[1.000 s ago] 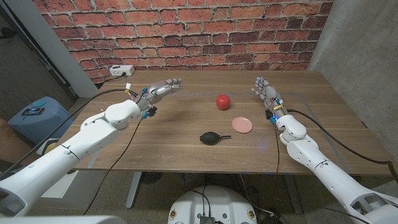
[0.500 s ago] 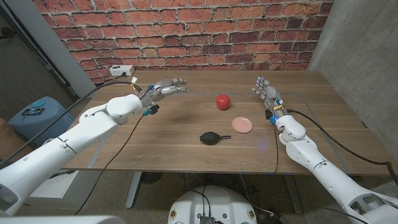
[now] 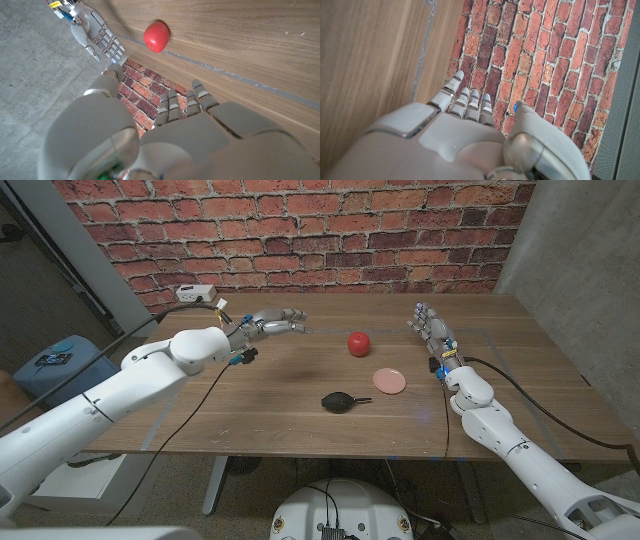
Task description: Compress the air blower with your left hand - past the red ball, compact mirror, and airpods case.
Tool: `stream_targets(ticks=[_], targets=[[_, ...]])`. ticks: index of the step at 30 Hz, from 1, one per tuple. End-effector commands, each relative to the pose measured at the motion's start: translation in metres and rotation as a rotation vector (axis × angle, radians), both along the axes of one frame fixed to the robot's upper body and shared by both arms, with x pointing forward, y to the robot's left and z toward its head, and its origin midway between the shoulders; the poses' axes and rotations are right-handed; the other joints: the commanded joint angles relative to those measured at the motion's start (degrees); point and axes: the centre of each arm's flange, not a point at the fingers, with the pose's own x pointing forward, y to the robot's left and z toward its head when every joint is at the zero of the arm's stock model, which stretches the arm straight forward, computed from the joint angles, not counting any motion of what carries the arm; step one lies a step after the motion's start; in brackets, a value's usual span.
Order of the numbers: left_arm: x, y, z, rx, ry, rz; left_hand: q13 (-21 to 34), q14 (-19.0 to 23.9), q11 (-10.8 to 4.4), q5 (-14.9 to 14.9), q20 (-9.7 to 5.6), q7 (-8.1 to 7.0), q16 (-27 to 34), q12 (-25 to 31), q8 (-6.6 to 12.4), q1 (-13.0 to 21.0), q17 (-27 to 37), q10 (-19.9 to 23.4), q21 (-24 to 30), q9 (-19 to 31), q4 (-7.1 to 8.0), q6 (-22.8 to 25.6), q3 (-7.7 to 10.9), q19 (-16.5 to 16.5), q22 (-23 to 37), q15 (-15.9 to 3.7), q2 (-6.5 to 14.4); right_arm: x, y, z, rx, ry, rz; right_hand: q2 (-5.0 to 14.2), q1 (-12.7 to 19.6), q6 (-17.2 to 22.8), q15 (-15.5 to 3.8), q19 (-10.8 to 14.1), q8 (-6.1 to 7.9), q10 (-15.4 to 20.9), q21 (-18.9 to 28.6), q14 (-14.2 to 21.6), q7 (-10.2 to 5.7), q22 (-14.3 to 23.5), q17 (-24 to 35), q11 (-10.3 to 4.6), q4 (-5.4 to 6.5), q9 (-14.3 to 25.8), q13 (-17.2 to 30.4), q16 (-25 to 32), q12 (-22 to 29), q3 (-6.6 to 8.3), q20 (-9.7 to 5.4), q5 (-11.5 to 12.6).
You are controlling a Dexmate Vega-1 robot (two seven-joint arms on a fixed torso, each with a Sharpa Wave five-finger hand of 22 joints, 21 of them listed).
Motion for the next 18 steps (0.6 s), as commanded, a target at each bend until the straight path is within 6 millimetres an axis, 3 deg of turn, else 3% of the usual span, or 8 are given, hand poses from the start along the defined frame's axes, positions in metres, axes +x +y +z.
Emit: stream_targets(ticks=[1,18], targets=[[-0.016,-0.014,-0.001,0.105,0.005,0.019,0.6,1.2,0.22,0.6,0.18,0.31,0.6,0.9,0.45,1.1,0.2,0.6,-0.2,0.2,0.1,0.9,-0.03,0.3,0.2,0.06,0.1,-0.005,-0.007,-0.001,0.005,-0.004,-0.011,-0.29,0.3,0.3,-2.05,0.1,0.02,-0.1,0.2,0.1,0.38,0.2,0.1,0.43,-0.09,0.3,0.3,0.3,0.0,0.38,-3.55,-0.2],[-0.025,-0.03,-0.002,0.182,0.007,0.001,2.1,2.5,0.71,0.8,0.51,0.77,0.6,2.3,0.55,2.5,0.4,1.1,-0.5,0.5,0.32,1.8,-0.45,0.8,0.4,-0.25,0.0,-0.007,-0.011,-0.001,0.015,-0.016,-0.014,-0.45,0.5,0.2,-1.94,0.1,0.01,-0.2,0.2,0.0,0.64,0.2,0.0,0.76,-0.5,0.3,0.3,0.2,0.0,0.69,-3.47,-0.3]])
